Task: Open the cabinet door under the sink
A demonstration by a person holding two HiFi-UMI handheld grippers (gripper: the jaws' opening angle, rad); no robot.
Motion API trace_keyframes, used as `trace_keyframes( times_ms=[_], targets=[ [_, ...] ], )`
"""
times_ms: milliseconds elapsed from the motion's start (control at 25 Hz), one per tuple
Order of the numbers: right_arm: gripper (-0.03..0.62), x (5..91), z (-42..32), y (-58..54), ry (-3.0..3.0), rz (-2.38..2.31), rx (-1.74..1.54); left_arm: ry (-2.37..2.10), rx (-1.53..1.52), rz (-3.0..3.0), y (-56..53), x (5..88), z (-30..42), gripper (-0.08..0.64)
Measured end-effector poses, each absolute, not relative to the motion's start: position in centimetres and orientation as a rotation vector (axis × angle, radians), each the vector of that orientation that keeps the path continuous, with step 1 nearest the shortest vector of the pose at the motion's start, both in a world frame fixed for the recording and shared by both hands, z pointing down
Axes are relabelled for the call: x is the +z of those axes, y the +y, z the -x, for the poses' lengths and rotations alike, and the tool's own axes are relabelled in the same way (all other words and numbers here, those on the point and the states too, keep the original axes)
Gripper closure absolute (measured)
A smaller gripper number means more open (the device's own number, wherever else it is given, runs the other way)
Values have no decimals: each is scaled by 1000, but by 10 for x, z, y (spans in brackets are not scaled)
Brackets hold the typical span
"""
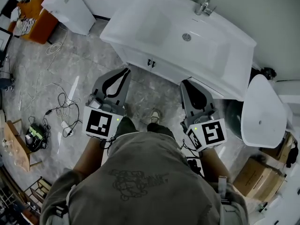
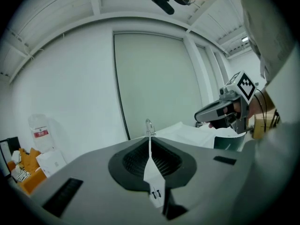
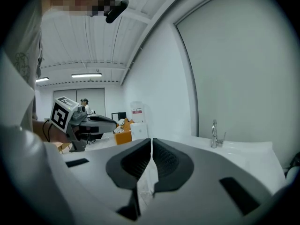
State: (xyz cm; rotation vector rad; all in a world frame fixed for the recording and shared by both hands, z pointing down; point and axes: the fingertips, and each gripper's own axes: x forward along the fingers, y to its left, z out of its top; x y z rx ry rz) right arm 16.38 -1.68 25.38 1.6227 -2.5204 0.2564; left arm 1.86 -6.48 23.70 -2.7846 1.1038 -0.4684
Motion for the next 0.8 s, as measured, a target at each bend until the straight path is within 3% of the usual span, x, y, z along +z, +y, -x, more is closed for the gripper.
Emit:
trace_keyframes(
  times_ms=[560,800],
  targets=[
    [560,282,-98,-54,-2396,-1732,286,836,-525,2854,-129,289,9,532],
    [560,306,-95,-75,-2359,-1789,320,735,-607,2920,-144,343,-10,451]
  ],
)
